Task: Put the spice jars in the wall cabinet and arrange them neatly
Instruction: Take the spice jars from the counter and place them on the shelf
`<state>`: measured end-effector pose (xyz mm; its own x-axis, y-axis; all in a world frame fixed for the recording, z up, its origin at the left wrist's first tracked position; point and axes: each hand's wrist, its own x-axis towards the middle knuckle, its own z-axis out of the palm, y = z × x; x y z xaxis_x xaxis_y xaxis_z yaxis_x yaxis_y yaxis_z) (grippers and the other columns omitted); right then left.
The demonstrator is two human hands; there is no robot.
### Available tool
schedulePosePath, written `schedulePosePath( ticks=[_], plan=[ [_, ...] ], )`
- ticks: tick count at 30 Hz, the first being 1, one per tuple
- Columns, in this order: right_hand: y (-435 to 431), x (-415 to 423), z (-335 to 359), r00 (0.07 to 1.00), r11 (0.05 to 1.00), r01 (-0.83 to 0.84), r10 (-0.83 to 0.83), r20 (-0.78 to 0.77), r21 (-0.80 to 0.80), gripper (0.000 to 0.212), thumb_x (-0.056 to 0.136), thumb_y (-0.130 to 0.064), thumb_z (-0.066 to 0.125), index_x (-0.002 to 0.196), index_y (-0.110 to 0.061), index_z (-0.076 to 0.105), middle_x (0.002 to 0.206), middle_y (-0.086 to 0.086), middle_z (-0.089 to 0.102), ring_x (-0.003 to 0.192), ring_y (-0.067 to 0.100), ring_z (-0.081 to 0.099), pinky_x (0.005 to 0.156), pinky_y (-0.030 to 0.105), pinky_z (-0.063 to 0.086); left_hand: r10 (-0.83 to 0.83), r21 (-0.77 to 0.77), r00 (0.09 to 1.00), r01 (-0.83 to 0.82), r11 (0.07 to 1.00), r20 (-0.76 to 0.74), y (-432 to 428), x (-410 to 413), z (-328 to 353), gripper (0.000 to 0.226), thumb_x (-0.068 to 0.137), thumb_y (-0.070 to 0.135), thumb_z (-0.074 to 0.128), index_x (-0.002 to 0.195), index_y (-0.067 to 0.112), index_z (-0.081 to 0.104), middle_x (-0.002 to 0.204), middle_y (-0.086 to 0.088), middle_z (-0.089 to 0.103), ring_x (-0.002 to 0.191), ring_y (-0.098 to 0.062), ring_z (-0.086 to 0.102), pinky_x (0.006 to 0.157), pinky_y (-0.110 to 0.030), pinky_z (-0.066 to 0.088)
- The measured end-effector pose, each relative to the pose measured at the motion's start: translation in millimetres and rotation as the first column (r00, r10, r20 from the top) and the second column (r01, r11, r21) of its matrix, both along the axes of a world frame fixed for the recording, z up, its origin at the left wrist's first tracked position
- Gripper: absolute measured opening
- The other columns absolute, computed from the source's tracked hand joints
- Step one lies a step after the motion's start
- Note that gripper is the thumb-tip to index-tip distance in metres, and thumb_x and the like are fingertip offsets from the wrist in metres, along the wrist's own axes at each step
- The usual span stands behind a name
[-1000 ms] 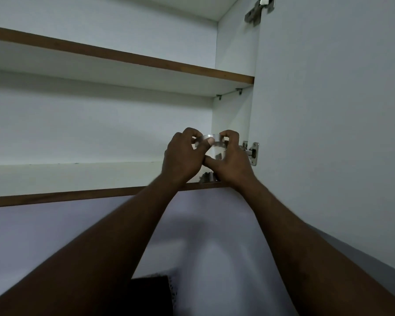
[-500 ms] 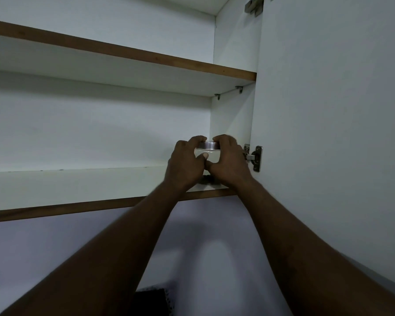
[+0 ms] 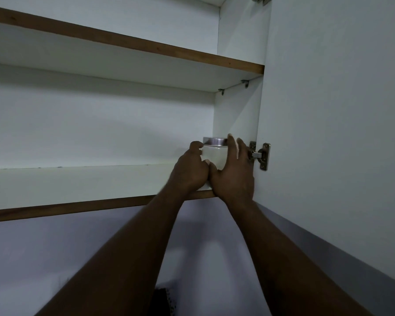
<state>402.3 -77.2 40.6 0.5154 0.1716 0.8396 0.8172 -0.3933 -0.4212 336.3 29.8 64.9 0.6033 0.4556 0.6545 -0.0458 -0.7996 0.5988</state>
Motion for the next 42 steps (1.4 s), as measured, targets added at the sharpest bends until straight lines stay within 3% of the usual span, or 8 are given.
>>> schedulePosePath(
  ticks=[3, 7, 17, 24, 30, 34, 39, 42],
  plan=[
    [-1.0, -2.9, -0.4, 0.999, 0.998, 0.047, -0.047, -0.001, 0.044, 0.089, 0.083, -0.046, 0.072, 0.155, -0.025, 0.026, 0.157, 0.002, 0.034, 0.135, 0.030, 0.045, 0.092, 0.046, 0.053, 0.009, 0.047, 0.999, -0.007, 0.999, -0.042, -2.3, -1.0, -0.1, 0.051, 0.097, 0.022, 0.055, 0.145, 0.023, 0.038, 0.136, -0.006, 0.061, 0.119, -0.026, 0.060, 0.098, -0.037, 0.049],
    [-2.4, -11.6, -1.8, 0.986, 0.986, 0.151, -0.155, 0.055, 0.073, 0.073, 0.082, -0.044, 0.073, 0.143, -0.022, 0.040, 0.142, 0.002, 0.044, 0.121, 0.028, 0.056, 0.073, 0.041, 0.056, 0.053, 0.058, 0.998, -0.051, 0.997, -0.033, -3.5, -4.7, -0.3, 0.050, 0.095, 0.031, 0.057, 0.142, 0.024, 0.044, 0.129, -0.004, 0.065, 0.116, -0.024, 0.061, 0.090, -0.031, 0.045],
    [-24.8, -40.4, -20.4, 0.991, 0.998, 0.062, -0.060, 0.123, -0.010, 0.034, 0.088, -0.022, 0.066, 0.121, -0.018, 0.057, 0.122, 0.003, 0.056, 0.105, 0.023, 0.058, 0.071, 0.041, 0.057, 0.120, 0.113, 0.974, -0.099, 0.989, -0.192, -15.7, -21.3, -0.7, 0.068, 0.090, 0.033, 0.064, 0.151, 0.019, 0.037, 0.137, -0.006, 0.061, 0.124, -0.028, 0.057, 0.096, -0.036, 0.045],
    [-51.0, -91.1, -45.5, 0.996, 0.995, -0.067, 0.071, 0.059, -0.068, 0.005, 0.091, -0.023, 0.062, 0.093, -0.019, 0.063, 0.095, -0.005, 0.067, 0.086, 0.017, 0.062, 0.069, 0.037, 0.053, 0.158, 0.213, 0.987, -0.147, 0.966, -0.035, -55.0, -88.9, -25.2, 0.032, 0.087, 0.022, 0.063, 0.117, 0.020, 0.072, 0.117, 0.003, 0.072, 0.110, -0.017, 0.065, 0.096, -0.031, 0.049],
    [-70.1, -156.4, -103.9, 0.981, 0.978, -0.177, 0.166, -0.101, -0.109, 0.013, 0.090, -0.039, 0.061, 0.082, -0.029, 0.059, 0.081, -0.012, 0.064, 0.068, 0.007, 0.060, 0.059, 0.027, 0.048, 0.082, 0.127, 0.995, -0.089, 0.988, 0.063, -82.7, -170.2, -113.0, 0.021, 0.089, 0.019, 0.054, 0.092, 0.025, 0.074, 0.091, 0.011, 0.072, 0.087, -0.011, 0.065, 0.078, -0.034, 0.052],
    [-80.4, -200.9, -196.0, 0.925, 0.881, -0.327, 0.224, -0.307, -0.342, 0.000, 0.085, -0.019, 0.063, 0.086, -0.019, 0.063, 0.088, -0.002, 0.068, 0.076, 0.020, 0.065, 0.065, 0.036, 0.055, 0.117, 0.001, 0.979, -0.119, 0.993, -0.167, -89.5, -223.9, -208.4, 0.019, 0.090, 0.019, 0.057, 0.093, 0.021, 0.075, 0.090, 0.005, 0.074, 0.080, -0.012, 0.067, 0.073, -0.030, 0.052],
    [-103.6, -247.7, -307.1, 0.851, 0.707, -0.455, 0.167, -0.497, -0.541, 0.007, 0.087, -0.020, 0.062, 0.092, -0.014, 0.062, 0.096, 0.005, 0.067, 0.086, 0.030, 0.066, 0.065, 0.032, 0.044, 0.044, -0.027, 0.805, -0.074, 0.997, -0.591, -91.8, -276.6, -313.0, 0.020, 0.093, 0.024, 0.055, 0.098, 0.018, 0.073, 0.099, -0.004, 0.074, 0.091, -0.025, 0.069, 0.080, -0.038, 0.055],
    [-116.3, -268.1, -353.6, 0.787, 0.626, -0.548, 0.161, -0.596, -0.554, 0.029, 0.089, -0.022, 0.069, 0.117, -0.014, 0.069, 0.118, 0.008, 0.068, 0.106, 0.026, 0.066, 0.085, 0.033, 0.052, -0.017, -0.089, 0.706, -0.065, 0.994, -0.708, -100.4, -300.9, -360.5, 0.022, 0.094, 0.026, 0.060, 0.108, 0.016, 0.073, 0.107, -0.007, 0.073, 0.098, -0.026, 0.069, 0.085, -0.035, 0.053]
  ],
)
